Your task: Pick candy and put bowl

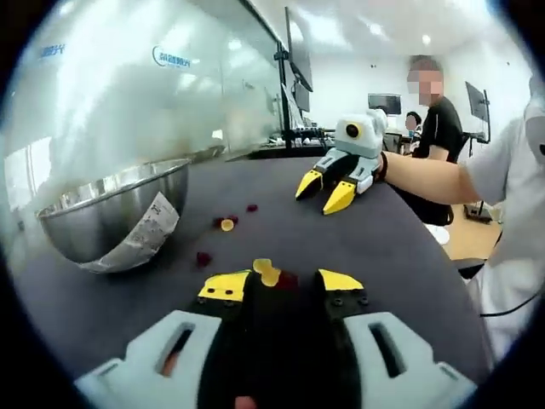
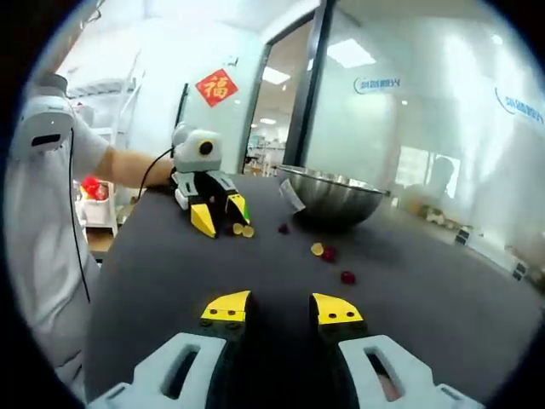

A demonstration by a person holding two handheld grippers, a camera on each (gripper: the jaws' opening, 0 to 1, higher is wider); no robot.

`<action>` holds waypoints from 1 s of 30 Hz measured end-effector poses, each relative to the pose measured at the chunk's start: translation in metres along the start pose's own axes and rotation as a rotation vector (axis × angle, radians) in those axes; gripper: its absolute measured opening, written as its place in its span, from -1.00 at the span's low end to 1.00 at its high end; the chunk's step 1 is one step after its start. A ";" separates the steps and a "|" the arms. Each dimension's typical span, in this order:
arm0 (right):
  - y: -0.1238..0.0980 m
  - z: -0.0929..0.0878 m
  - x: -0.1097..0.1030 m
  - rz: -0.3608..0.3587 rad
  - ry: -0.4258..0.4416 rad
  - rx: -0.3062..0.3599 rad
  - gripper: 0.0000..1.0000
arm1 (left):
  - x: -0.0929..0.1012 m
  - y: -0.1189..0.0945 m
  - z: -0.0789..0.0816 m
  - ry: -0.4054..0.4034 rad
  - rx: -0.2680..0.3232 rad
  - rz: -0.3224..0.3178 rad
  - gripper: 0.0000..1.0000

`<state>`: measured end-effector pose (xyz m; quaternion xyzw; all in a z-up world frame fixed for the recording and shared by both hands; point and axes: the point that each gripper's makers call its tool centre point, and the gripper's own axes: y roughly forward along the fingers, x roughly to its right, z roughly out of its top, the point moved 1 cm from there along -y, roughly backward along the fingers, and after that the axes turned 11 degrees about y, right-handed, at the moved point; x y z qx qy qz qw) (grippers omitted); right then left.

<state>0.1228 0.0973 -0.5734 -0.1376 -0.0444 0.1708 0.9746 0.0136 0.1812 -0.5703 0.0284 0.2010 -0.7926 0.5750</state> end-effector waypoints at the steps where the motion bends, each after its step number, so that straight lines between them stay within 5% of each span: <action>1: 0.000 0.000 0.000 0.000 0.000 0.000 -0.57 | 0.000 0.002 0.000 -0.003 0.000 -0.001 -0.55; 9: 0.000 0.001 -0.002 -0.002 -0.003 0.002 -0.57 | 0.000 0.007 0.001 0.008 0.002 -0.012 -0.79; 30: -0.001 0.001 -0.001 -0.005 -0.010 0.007 -0.57 | -0.001 0.004 0.005 0.083 0.016 0.028 -0.89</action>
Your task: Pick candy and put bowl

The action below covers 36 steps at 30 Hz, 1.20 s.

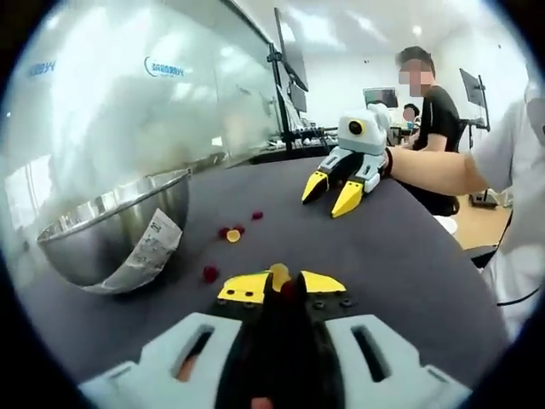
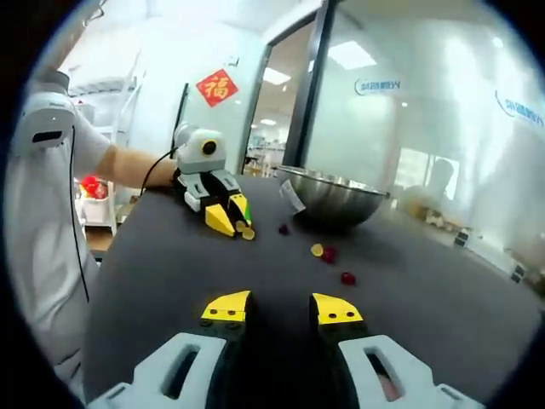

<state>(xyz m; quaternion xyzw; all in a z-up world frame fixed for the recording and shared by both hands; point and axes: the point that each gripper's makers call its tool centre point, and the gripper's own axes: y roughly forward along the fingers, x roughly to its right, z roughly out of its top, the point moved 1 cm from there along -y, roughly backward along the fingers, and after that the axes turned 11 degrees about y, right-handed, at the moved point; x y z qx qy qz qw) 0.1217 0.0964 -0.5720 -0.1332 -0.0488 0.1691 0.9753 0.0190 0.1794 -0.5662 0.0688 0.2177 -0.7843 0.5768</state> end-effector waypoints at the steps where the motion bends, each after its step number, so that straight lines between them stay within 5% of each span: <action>1: 0.000 0.000 0.000 0.000 -0.001 0.000 -0.57 | 0.000 0.000 0.000 0.003 0.001 0.002 -0.89; 20: -0.001 0.000 0.003 -0.005 0.000 0.002 -0.54 | -0.001 -0.010 0.007 0.020 0.035 0.025 -0.91; 36: 0.032 0.001 0.044 -0.120 0.174 -0.071 -0.54 | -0.026 -0.029 0.019 -0.026 0.127 0.070 -0.91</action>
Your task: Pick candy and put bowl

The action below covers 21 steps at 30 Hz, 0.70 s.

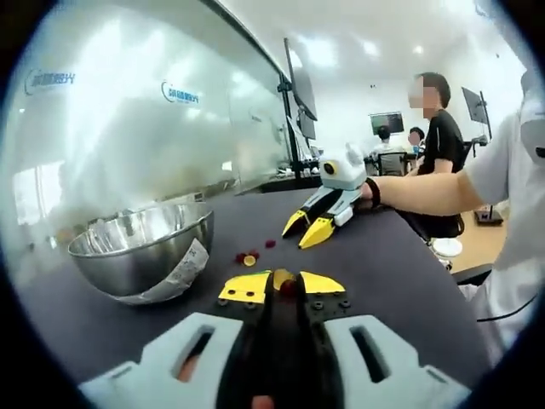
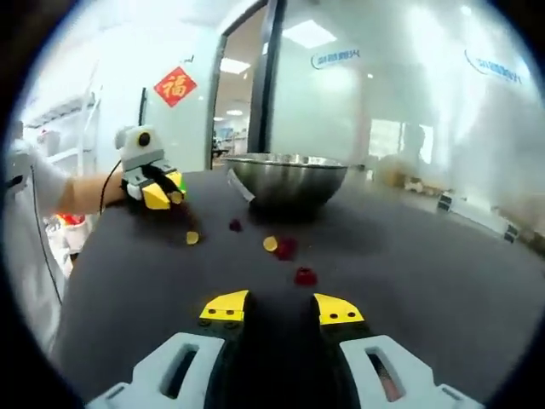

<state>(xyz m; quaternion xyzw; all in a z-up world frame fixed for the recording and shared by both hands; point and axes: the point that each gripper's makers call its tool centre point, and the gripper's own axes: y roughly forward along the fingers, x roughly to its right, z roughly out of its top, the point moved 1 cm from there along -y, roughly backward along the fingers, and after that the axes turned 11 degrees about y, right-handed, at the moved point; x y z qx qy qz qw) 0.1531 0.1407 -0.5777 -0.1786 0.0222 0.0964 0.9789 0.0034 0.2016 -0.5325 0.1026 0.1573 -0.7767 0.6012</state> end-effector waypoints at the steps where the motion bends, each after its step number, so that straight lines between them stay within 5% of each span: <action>1: 0.005 0.002 0.003 -0.001 0.009 -0.003 -0.54 | -0.001 0.000 0.000 0.001 0.000 0.001 -0.91; 6: 0.026 0.009 0.009 -0.036 0.040 -0.012 -0.58 | -0.006 -0.003 0.000 -0.001 0.006 0.008 -0.91; 9: 0.033 0.011 0.007 -0.047 0.019 -0.014 -0.88 | -0.008 -0.004 0.001 0.000 0.010 0.012 -0.91; 18: 0.027 0.010 0.003 -0.052 0.001 -0.007 -0.91 | -0.012 -0.003 -0.003 -0.006 -0.006 0.027 -0.91; 21: 0.020 0.022 0.006 -0.041 0.117 0.052 -0.91 | -0.019 -0.005 0.002 -0.045 0.018 0.036 -0.91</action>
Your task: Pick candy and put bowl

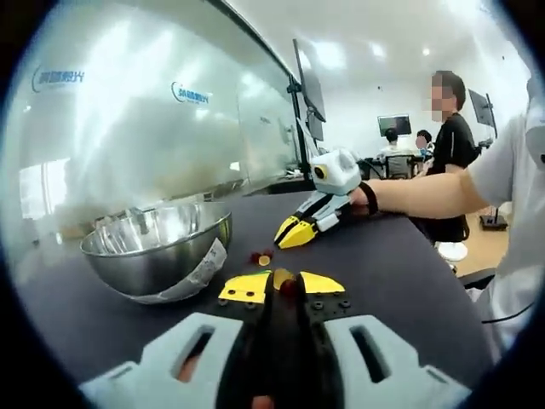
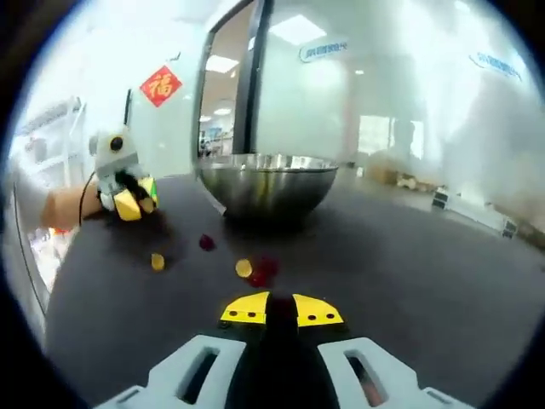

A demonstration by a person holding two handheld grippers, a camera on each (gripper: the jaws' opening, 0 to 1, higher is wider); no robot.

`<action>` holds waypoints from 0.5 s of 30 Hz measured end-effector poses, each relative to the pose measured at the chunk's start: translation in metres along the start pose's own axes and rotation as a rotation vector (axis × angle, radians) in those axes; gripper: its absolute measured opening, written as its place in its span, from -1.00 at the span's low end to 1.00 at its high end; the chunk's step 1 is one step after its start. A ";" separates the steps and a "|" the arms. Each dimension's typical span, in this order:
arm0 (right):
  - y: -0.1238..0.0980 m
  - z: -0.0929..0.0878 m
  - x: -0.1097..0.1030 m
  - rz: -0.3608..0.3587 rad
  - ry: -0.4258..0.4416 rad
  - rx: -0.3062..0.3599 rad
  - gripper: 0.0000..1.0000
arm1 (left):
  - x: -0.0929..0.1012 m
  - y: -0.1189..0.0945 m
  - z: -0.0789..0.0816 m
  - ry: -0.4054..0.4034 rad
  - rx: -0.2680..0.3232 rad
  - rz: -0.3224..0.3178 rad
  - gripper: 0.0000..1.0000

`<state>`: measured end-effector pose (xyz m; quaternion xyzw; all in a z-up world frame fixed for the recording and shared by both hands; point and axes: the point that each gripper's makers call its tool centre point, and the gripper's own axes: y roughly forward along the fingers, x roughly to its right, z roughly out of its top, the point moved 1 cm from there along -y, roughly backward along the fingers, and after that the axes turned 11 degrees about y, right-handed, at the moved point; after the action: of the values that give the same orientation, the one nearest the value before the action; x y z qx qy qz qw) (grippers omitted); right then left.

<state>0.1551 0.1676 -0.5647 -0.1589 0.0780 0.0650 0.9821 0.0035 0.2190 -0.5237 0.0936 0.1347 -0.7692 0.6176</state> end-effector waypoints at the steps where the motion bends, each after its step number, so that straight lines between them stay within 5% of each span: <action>1: -0.003 0.009 -0.003 0.020 0.021 0.034 -0.92 | -0.005 0.000 0.003 -0.002 0.004 0.010 -0.91; 6: -0.010 0.080 -0.017 0.095 0.006 0.214 -0.92 | -0.037 0.003 0.034 -0.001 0.060 0.079 -0.91; 9: 0.002 0.133 -0.031 0.122 0.002 0.305 -0.92 | -0.068 0.012 0.055 0.112 0.046 0.146 -0.91; 12: 0.026 0.160 -0.035 0.113 -0.004 0.319 -0.92 | -0.106 0.023 0.073 0.028 0.076 0.200 -0.91; 15: 0.049 0.169 -0.033 0.042 -0.054 0.304 -0.91 | -0.139 0.024 0.076 -0.042 0.073 0.283 -0.91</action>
<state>0.1373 0.2653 -0.4154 -0.0047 0.0638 0.0774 0.9949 0.0592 0.3180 -0.4110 0.1181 0.0793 -0.6804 0.7189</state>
